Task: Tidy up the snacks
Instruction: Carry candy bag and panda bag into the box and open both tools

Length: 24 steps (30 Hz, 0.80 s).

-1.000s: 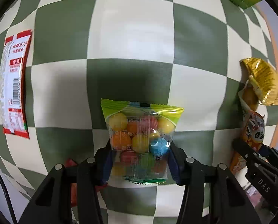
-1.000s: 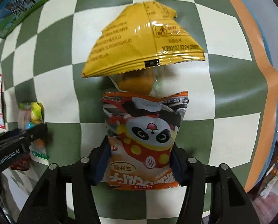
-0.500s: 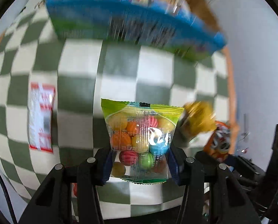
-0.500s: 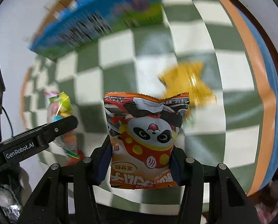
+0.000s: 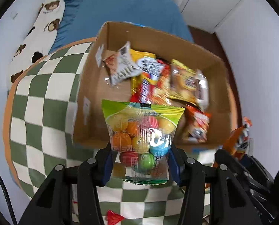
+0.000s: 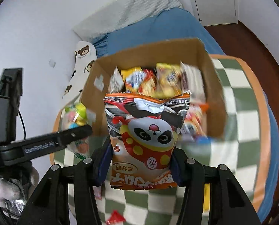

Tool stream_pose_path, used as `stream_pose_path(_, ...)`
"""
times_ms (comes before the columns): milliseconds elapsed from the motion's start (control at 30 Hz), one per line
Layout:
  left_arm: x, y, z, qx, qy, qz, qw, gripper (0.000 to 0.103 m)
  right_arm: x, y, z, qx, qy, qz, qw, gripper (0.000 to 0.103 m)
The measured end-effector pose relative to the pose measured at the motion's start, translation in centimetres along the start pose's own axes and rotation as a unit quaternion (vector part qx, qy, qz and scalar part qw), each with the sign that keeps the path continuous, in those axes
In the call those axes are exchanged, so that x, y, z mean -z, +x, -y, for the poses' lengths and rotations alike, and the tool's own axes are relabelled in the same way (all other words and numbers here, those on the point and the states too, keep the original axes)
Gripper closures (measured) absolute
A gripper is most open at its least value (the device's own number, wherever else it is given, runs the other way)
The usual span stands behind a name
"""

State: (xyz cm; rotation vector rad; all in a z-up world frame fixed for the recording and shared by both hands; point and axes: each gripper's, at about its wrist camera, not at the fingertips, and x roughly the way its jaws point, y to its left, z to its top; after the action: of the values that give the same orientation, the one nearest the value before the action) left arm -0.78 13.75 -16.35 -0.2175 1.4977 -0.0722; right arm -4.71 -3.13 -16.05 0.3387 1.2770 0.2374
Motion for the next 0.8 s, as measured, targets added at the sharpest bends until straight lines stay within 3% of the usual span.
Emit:
stream_pose_path(233,-5.2,4.7,-2.2,-0.04,-0.016,-0.056,0.9975,0.055,-4.4,7.4,-1.9,-0.004,0.006,-0.038,0.999,0.047)
stream_pose_path(400,-5.7,6.1,-3.5,-0.043,-0.025,-0.073,0.9961,0.055,-5.0,11.0,-2.4,-0.019,0.005,-0.066,0.998,0.047)
stream_pose_path(467,-5.9,6.6,-3.9,-0.034,-0.028,-0.077,0.9961,0.046,-5.0,12.1,-2.3,-0.037,0.016,-0.088,0.995,0.045)
stream_pose_path(500,-6.0,6.6,-4.1,-0.032,-0.031,-0.074,0.9963,0.045,-5.1,12.6,-2.3,-0.037,0.017,-0.096,0.995,0.037)
stream_pose_path(533,-6.0,6.7,-4.4,-0.024,-0.035,-0.072,0.9965,0.043,-5.2,12.9,-2.3,-0.037,0.014,-0.103,0.994,0.022)
stream_pose_path(567,-6.1,6.8,-4.5,-0.024,-0.036,-0.072,0.9965,0.038,-5.1,13.0,-2.3,-0.035,0.012,-0.104,0.994,0.018)
stream_pose_path(800,-5.7,6.3,-3.8,-0.027,-0.025,-0.06,0.9975,0.037,-5.4,12.6,-1.5,-0.002,0.011,-0.102,0.995,0.016)
